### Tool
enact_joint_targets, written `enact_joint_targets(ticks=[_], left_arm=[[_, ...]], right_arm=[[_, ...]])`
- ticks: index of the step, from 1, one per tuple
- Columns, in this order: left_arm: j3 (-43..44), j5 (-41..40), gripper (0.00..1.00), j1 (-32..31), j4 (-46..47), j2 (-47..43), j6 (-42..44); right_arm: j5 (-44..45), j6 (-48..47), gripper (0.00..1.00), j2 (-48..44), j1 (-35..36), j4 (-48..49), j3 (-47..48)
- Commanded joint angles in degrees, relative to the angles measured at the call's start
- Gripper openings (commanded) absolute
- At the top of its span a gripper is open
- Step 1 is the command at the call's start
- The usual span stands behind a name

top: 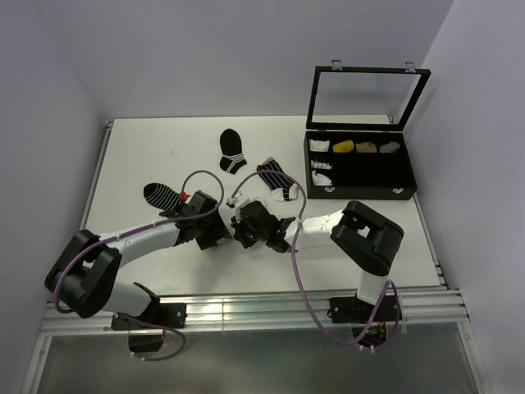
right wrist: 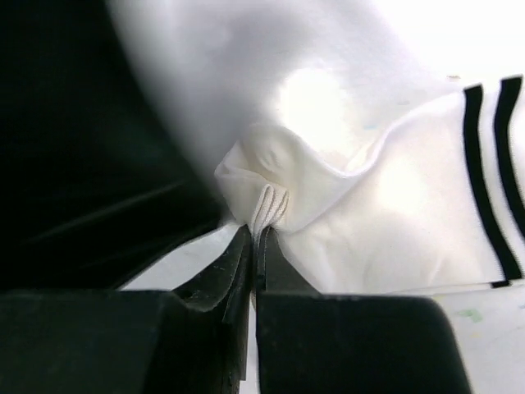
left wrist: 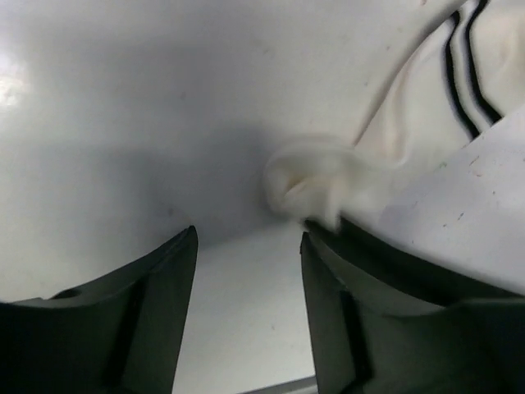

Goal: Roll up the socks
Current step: Roll the sock at the center of the board.

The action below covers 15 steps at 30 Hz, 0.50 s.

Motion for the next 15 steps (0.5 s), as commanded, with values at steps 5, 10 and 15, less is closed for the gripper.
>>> enact_joint_targets(ticks=[5,10,15], left_arm=[[-7.6,-3.9,0.69,-0.4,-0.2,-11.7,-7.0],[-12.0,-3.5,0.69,-0.4,5.0,-16.2,-8.2],[-13.0,-3.1,0.69,-0.4,10.4,-14.8,-8.0]], right_arm=[[-22.9,10.5,0.00,-0.2,-10.5,1.2,-2.6],[-36.9,17.8,0.00,2.8,-16.1,5.5,-2.4],[-43.7,24.7,0.00,7.0,-19.6,11.3,-3.1]])
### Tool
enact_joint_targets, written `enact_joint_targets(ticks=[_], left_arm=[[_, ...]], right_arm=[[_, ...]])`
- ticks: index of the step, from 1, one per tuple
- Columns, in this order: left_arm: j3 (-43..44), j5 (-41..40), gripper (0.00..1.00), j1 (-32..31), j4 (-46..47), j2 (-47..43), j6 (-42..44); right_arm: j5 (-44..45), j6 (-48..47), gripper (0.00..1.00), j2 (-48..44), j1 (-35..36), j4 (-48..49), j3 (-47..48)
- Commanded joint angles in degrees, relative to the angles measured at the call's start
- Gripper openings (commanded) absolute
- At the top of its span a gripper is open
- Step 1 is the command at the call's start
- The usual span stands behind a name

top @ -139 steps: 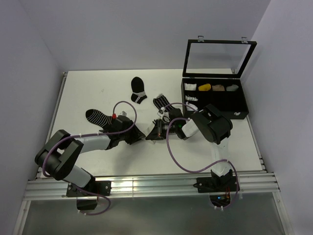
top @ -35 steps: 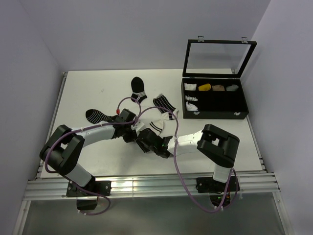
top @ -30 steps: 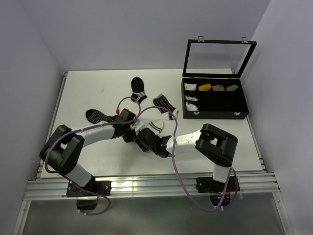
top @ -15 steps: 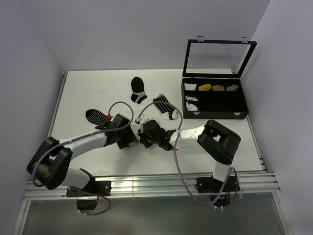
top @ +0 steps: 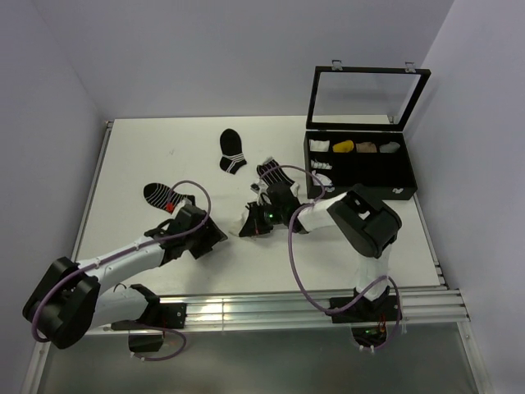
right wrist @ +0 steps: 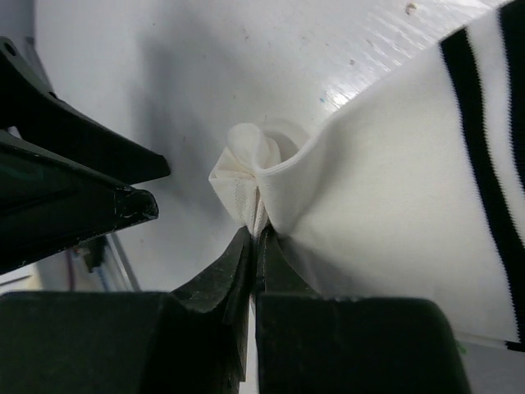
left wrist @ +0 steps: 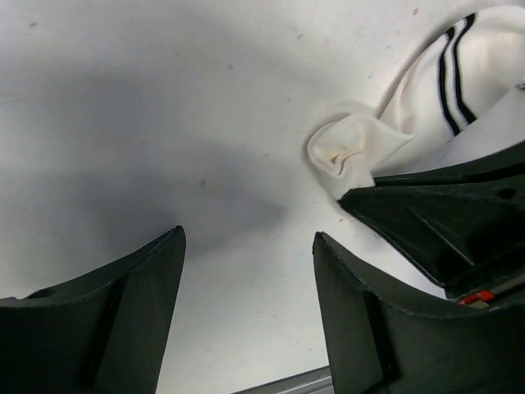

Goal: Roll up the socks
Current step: Roll the sock at the center of the board.

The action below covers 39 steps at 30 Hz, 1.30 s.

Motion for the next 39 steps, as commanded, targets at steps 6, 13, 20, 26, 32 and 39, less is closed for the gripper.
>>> enact_joint_targets(ticks=[6,13,20,26,32,39], left_arm=[[-0.5,0.4,0.68,-0.2,10.0,5.7,-1.0],[0.1,0.4,0.64,-0.2,11.4,10.0,-1.6],[1.1,1.1,0.56,-0.2,13.7,14.7,-1.0],[2.3,1.7,0.45,-0.2,13.1,17.2,-0.6],[2.3,2.3,0.19,-0.2,13.2,18.4,-0.3],[5.4,2.7,0.00,-0.2,8.0,17.7,1.0]], right_arm=[[-12.5,14.7,0.00,6.2,-4.7,10.4,-2.7],[-13.7,17.0,0.01,8.5,-5.6,11.4,-2.5],[-14.0,16.9,0.02,9.1,-5.8,11.0,-2.2],[-13.6,16.1,0.03,9.1,-5.9,10.6,-2.3],[-12.0,13.7,0.07,6.6,-5.8,7.9,-2.1],[-3.4,4.9,0.31,-0.9,-4.5,-0.9,-2.1]])
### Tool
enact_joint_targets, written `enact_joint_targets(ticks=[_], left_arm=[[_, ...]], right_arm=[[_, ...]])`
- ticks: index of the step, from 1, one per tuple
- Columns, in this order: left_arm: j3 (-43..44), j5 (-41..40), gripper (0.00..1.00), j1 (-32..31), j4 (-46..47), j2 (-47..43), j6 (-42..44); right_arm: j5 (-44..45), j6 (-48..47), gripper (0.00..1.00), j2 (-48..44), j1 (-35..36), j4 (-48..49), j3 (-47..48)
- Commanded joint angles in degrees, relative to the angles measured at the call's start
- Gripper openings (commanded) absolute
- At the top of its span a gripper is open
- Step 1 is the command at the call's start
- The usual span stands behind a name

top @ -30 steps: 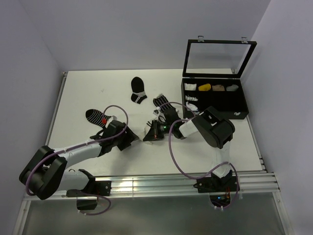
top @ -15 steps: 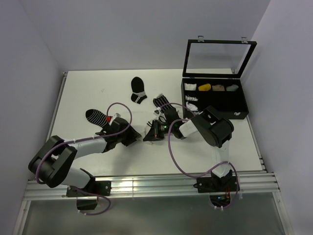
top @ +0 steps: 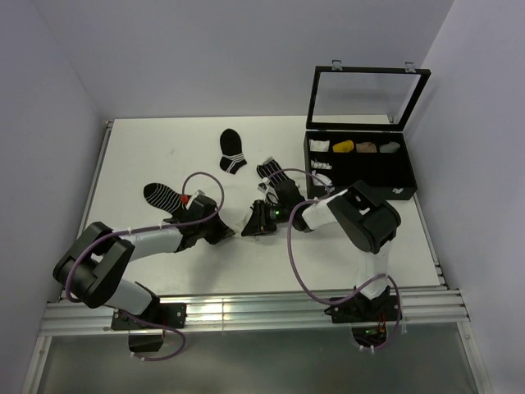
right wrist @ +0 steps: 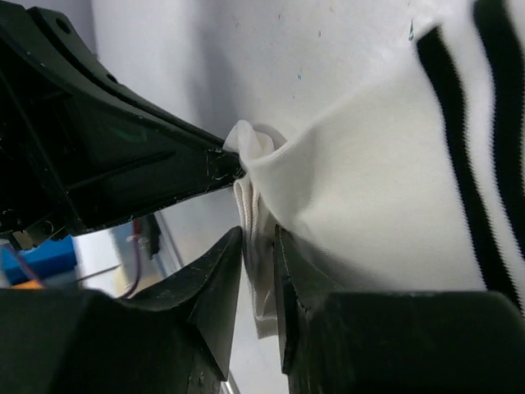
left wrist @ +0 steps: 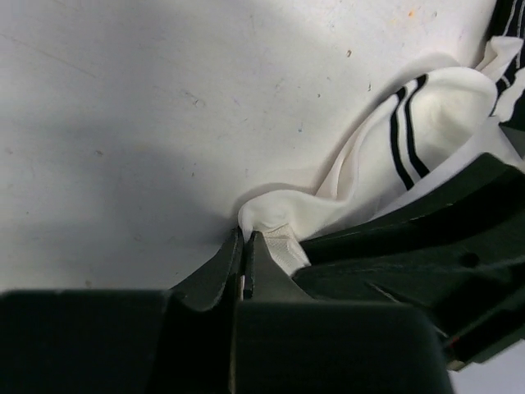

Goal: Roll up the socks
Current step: Roll the sock at the center of the board.

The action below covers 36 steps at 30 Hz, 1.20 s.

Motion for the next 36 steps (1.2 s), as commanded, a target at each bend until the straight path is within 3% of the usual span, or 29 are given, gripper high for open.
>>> enact_joint_targets(ticks=[1,7,14,28,36], left_arm=[[1.3,-0.9,0.00,-0.2,-10.6,0.1,3.0],[6.9,-3.1,0.00,-0.3,-20.7,-0.9,5.2],[10.7,-4.2,0.00,-0.4,-26.7,-1.0,6.4],[12.2,-2.7,0.00,-0.4,-28.0,0.5,7.4],[12.9,-2.2,0.00,-0.4,-28.1,1.4,8.0]], right_arm=[[9.1,-7.9,0.36,-6.2,1.0,-8.1,-0.7],[30.7,-19.9,0.43,-20.1,7.4,-17.8,-0.8],[48.3,-29.8,0.42,-26.9,19.8,-13.7,-4.4],[54.4,-35.9,0.20,-18.1,29.1,-12.0,-0.3],[55.5,-36.8,0.23,-19.6,31.6,-11.3,0.3]])
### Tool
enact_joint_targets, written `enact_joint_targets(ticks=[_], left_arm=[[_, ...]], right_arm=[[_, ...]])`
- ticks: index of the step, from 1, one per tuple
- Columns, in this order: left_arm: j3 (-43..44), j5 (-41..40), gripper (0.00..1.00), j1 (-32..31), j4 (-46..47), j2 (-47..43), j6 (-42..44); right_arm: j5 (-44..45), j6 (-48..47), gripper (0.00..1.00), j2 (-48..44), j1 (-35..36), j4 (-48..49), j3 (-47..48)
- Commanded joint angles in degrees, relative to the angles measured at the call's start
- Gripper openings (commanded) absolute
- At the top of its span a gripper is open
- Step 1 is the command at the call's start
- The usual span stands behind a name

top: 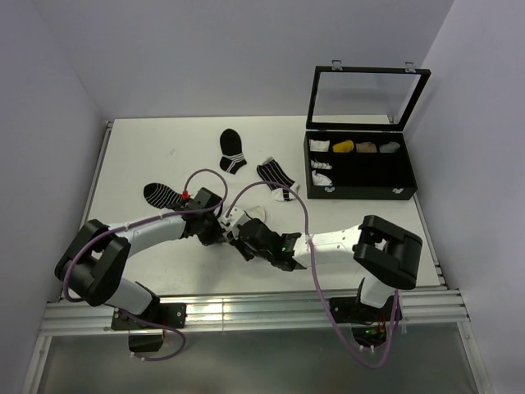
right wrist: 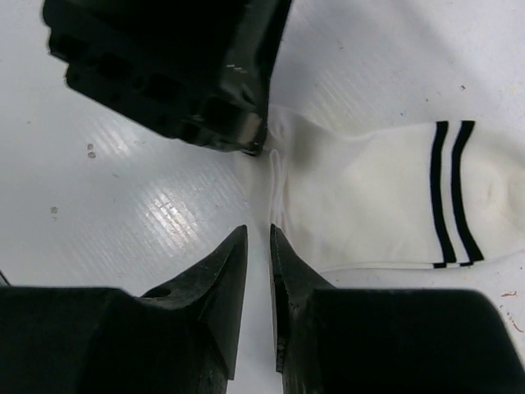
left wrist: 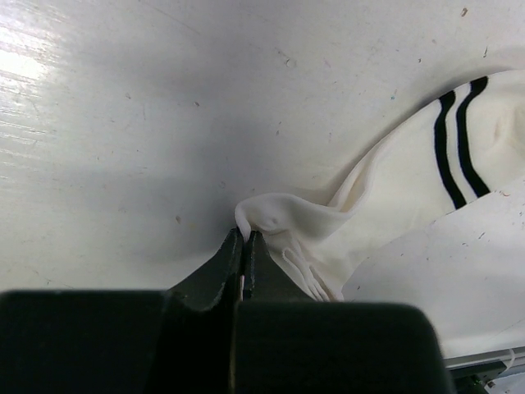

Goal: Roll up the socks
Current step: Roll the sock at the center of the board.

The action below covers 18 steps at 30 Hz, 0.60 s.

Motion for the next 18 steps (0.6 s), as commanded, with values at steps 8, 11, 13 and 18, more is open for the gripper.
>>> enact_joint_targets(ticks=[8,11,13,18], left_arm=[[2.1,0.8,0.00,-0.3,-1.5,0.7,1.4],[1.9,0.8,0.00,-0.3,-1.5,-0.1,1.3],[1.9,0.8,0.00,-0.3,-1.7,-0.3,1.3],[2.0,1.1,0.00,-0.3,-1.7,0.0,1.5]], right_arm=[[2.2,-3.0,0.29,1.8,2.3,1.5,4.2],[3.0,-3.5,0.30,2.5,2.4,1.5,4.3],[3.1,-3.8,0.30,3.4,2.4,1.4,4.9],[2.6,-3.8,0.30,5.6,2.4,1.2,6.0]])
